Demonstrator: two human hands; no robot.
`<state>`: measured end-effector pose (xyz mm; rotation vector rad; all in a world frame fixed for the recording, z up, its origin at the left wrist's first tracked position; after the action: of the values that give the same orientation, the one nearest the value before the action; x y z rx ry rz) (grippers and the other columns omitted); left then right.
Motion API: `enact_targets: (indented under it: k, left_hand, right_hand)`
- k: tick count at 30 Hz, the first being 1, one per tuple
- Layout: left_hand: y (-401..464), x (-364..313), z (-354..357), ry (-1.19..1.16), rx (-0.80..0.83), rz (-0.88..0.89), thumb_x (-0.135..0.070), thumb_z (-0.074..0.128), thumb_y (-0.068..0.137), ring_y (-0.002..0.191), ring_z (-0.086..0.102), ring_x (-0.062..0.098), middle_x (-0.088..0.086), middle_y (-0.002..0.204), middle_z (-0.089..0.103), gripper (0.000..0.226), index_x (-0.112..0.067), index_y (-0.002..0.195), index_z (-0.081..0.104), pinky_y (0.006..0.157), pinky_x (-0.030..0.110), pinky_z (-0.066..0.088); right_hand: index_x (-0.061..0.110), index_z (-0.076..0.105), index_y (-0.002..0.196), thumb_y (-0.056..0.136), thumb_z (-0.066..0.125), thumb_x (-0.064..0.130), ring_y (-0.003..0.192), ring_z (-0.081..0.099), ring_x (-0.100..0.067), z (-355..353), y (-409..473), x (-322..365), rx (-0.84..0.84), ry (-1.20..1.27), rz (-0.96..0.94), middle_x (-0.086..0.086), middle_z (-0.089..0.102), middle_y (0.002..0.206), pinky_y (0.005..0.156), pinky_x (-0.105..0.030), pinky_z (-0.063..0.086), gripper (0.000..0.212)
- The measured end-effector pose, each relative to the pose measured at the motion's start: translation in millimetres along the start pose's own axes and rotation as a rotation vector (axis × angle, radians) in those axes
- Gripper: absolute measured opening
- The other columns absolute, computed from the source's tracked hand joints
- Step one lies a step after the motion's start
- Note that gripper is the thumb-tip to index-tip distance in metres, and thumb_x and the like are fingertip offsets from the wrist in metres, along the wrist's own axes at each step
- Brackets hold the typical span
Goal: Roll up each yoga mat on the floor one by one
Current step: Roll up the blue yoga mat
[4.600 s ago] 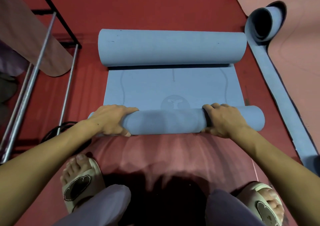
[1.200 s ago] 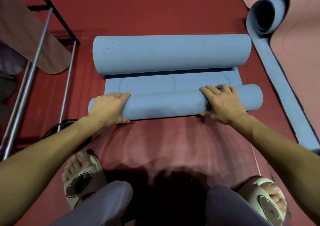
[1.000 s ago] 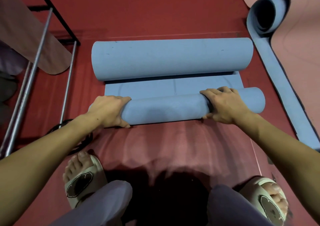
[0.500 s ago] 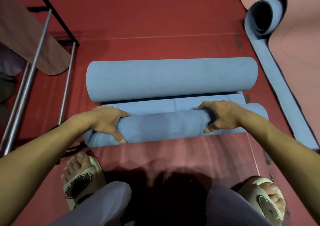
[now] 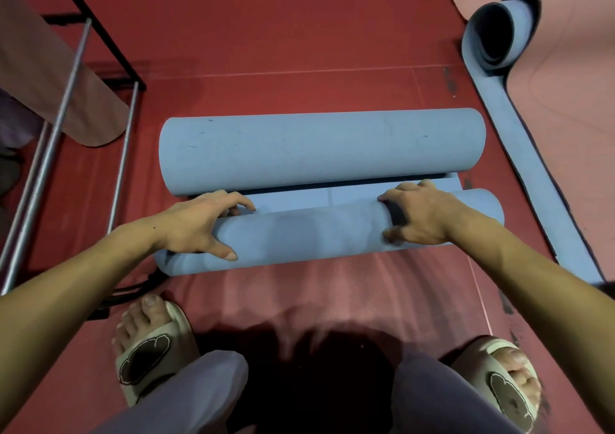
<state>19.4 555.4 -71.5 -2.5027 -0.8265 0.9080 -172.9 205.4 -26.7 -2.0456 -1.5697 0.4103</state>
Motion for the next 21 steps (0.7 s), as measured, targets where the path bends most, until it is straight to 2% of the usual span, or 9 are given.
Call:
enact_targets:
  k: [3, 5, 6, 10, 13, 17, 19, 20, 21]
  left_hand:
    - [-1, -12, -2, 0.113, -0.015, 0.004, -0.066, 0.076, 0.059, 0.115, 0.053, 0.004, -0.023, 0.121, 0.051, 0.079, -0.060, 0.129, 0.040, 0.093, 0.044, 0.053]
    - [-3, -23, -3, 0.217, -0.013, -0.022, -0.070, 0.070, 0.062, 0.115, 0.055, 0.006, -0.023, 0.122, 0.051, 0.077, -0.057, 0.131, 0.039, 0.090, 0.042, 0.053]
    - [-3, -29, -3, 0.269, -0.023, -0.037, -0.075, 0.066, 0.064, 0.115, 0.056, 0.008, -0.022, 0.122, 0.051, 0.078, -0.053, 0.134, 0.039, 0.088, 0.041, 0.052]
    - [0, -36, 10, 0.478, -0.116, -0.064, -0.101, 0.044, 0.058, 0.108, 0.061, 0.016, -0.011, 0.118, 0.053, 0.104, -0.033, 0.138, 0.046, 0.085, 0.040, 0.054]
    - [10, -31, 14, 0.434, -0.097, -0.104, -0.102, 0.055, 0.052, 0.108, 0.059, 0.015, -0.013, 0.115, 0.051, 0.107, -0.033, 0.134, 0.052, 0.080, 0.037, 0.053]
    - [29, -22, -7, 0.286, 0.072, -0.130, -0.106, 0.063, 0.039, 0.118, 0.053, 0.017, -0.011, 0.124, 0.053, 0.111, -0.043, 0.130, 0.057, 0.101, 0.044, 0.050]
    - [43, -22, -26, 0.458, 0.138, -0.141, -0.111, 0.055, 0.034, 0.144, 0.033, 0.033, 0.009, 0.155, 0.038, 0.118, -0.052, 0.137, 0.056, 0.121, 0.053, 0.031]
    - [48, -26, -35, 0.541, 0.162, -0.167, -0.112, 0.053, 0.032, 0.155, 0.010, 0.042, 0.019, 0.169, 0.014, 0.122, -0.056, 0.141, 0.053, 0.126, 0.061, 0.013]
    - [51, -28, -43, 0.579, 0.165, -0.197, -0.111, 0.054, 0.030, 0.157, -0.015, 0.046, 0.021, 0.172, -0.011, 0.126, -0.059, 0.143, 0.049, 0.124, 0.068, -0.002]
  right_hand:
    - [0.042, 0.037, 0.157, 0.070, 0.065, 0.087, 0.126, 0.035, -0.028, 4, -1, -4, -0.048, -0.035, 0.022, 0.001, 0.042, 0.138, 0.101, -0.048, 0.048, 0.102]
    - [0.040, 0.028, 0.162, 0.058, 0.061, 0.098, 0.126, 0.036, -0.027, 12, -1, -4, -0.063, -0.109, 0.017, 0.002, 0.041, 0.140, 0.105, -0.047, 0.046, 0.123]
    - [0.039, 0.027, 0.161, 0.057, 0.062, 0.098, 0.126, 0.037, -0.027, 17, 1, -4, -0.081, -0.139, 0.010, 0.002, 0.041, 0.140, 0.106, -0.047, 0.045, 0.125]
    - [0.040, 0.036, 0.156, 0.060, 0.066, 0.092, 0.124, 0.042, -0.025, 19, 7, -6, -0.140, -0.173, -0.016, 0.003, 0.047, 0.139, 0.102, -0.047, 0.048, 0.114]
    - [0.042, 0.040, 0.153, 0.055, 0.067, 0.094, 0.124, 0.045, -0.024, 17, 9, -8, -0.108, -0.131, -0.019, 0.005, 0.051, 0.137, 0.102, -0.048, 0.049, 0.114]
    - [0.051, 0.050, 0.140, 0.042, 0.065, 0.100, 0.123, 0.050, -0.028, 4, 26, -13, 0.008, -0.073, -0.039, 0.002, 0.057, 0.127, 0.102, -0.053, 0.050, 0.111]
    - [0.056, 0.049, 0.141, 0.045, 0.073, 0.096, 0.143, 0.035, -0.037, -8, 37, -14, 0.084, -0.055, -0.038, -0.008, 0.044, 0.149, 0.118, -0.056, 0.034, 0.107]
    - [0.058, 0.046, 0.145, 0.047, 0.076, 0.092, 0.154, 0.015, -0.044, -14, 40, -13, 0.104, -0.047, -0.024, -0.014, 0.022, 0.166, 0.124, -0.060, 0.022, 0.108]
    - [0.058, 0.043, 0.149, 0.049, 0.077, 0.090, 0.158, -0.004, -0.045, -19, 41, -11, 0.112, -0.045, -0.007, -0.013, -0.003, 0.173, 0.124, -0.064, 0.013, 0.110]
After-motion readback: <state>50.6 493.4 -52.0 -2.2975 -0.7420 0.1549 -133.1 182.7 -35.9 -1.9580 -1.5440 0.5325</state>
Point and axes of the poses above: each hand's wrist, its own y-axis towards the middle knuckle, its own z-axis out of the palm, x = y × z, the point moved 2 cm from there along y, towards the middle knuckle
